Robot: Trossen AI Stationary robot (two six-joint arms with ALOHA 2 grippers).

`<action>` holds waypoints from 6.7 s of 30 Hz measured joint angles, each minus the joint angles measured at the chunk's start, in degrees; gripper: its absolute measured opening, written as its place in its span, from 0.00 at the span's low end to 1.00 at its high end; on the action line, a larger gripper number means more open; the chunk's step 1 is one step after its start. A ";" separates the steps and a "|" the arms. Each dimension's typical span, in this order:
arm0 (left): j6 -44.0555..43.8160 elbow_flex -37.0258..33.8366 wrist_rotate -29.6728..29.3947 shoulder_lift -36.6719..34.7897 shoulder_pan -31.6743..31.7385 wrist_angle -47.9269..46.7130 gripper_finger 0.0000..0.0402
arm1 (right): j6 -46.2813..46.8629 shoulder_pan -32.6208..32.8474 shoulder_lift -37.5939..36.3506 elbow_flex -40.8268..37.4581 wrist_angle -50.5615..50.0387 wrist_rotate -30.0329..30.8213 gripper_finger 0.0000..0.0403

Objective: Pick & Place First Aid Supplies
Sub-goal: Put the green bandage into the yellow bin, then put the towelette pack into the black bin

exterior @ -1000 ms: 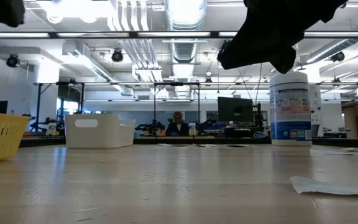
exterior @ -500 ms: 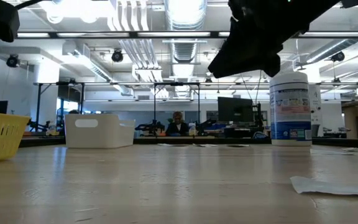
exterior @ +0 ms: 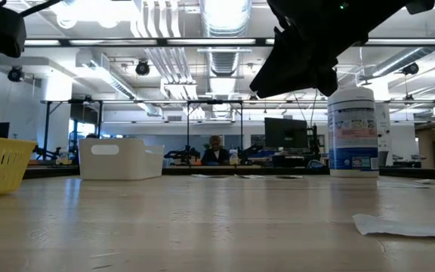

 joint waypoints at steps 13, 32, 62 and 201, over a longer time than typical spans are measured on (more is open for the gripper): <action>3.01 0.15 0.91 0.00 0.02 0.54 0.27 | 6.08 0.02 0.00 0.00 0.02 -10.50 0.21; 33.09 8.17 -28.33 0.03 2.04 9.15 0.27 | 8.56 0.79 0.02 0.00 -2.25 -12.52 0.19; 54.60 -3.35 0.93 0.15 28.15 41.90 0.27 | 12.02 -9.34 -3.26 0.16 -14.25 2.71 0.20; 22.11 -22.10 -9.03 4.20 33.03 63.71 0.27 | -9.90 -20.20 34.99 33.48 -14.32 -32.35 0.11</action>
